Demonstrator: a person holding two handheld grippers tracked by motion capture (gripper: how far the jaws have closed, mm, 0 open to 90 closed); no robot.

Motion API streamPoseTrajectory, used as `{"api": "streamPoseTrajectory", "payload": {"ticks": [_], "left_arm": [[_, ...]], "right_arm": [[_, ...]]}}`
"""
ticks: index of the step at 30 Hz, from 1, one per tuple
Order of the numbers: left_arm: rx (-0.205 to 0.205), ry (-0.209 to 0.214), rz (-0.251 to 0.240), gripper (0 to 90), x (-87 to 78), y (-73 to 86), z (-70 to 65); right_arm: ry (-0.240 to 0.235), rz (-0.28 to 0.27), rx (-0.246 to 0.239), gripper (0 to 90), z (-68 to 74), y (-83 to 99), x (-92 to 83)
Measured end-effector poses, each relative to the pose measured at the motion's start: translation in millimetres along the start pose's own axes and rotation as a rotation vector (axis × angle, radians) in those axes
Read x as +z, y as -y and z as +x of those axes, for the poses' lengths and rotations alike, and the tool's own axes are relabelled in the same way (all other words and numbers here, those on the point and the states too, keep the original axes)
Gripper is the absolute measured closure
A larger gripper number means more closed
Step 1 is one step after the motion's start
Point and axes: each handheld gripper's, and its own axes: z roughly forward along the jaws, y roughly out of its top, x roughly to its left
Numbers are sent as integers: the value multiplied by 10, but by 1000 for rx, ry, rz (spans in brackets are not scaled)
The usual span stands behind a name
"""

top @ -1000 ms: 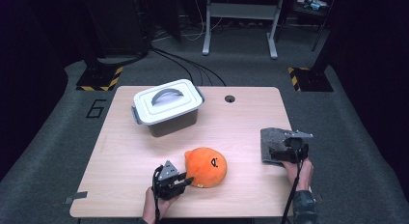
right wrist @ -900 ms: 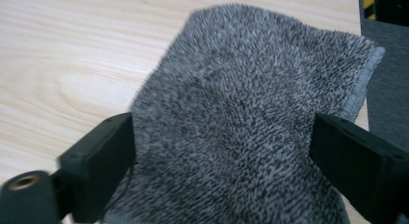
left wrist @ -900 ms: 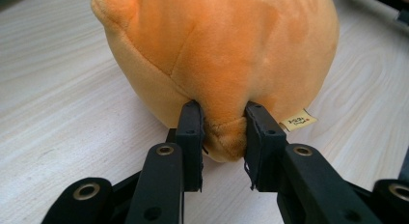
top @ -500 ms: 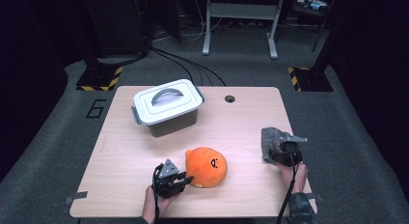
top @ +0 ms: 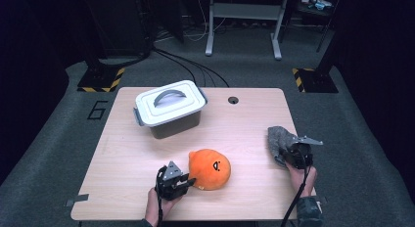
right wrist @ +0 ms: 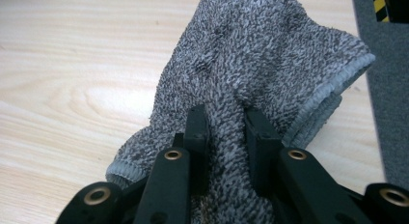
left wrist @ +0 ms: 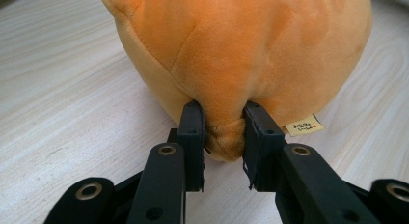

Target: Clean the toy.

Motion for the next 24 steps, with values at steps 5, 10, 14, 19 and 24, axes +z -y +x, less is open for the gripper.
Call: {"api": "streamPoseTrajectory", "payload": {"ticks": [5, 10, 14, 19, 24], "left_arm": [[-4, -5, -6, 717, -3, 13, -13], [-2, -17, -12, 717, -15, 28, -41], [6, -19, -12, 717, -14, 21, -45], [5, -20, -8, 716, -16, 12, -43], [-3, -20, -7, 714, -18, -10, -40]], "right_arm": [[-21, -14, -7, 741, 33, -63, -73], [-62, -38, -21, 740, 131, -124, -167], [-97, -39, -54, 738, 244, -166, -219], [-150, -47, -76, 736, 381, -203, -276], [-206, -56, -100, 731, 522, -246, -356]]}}
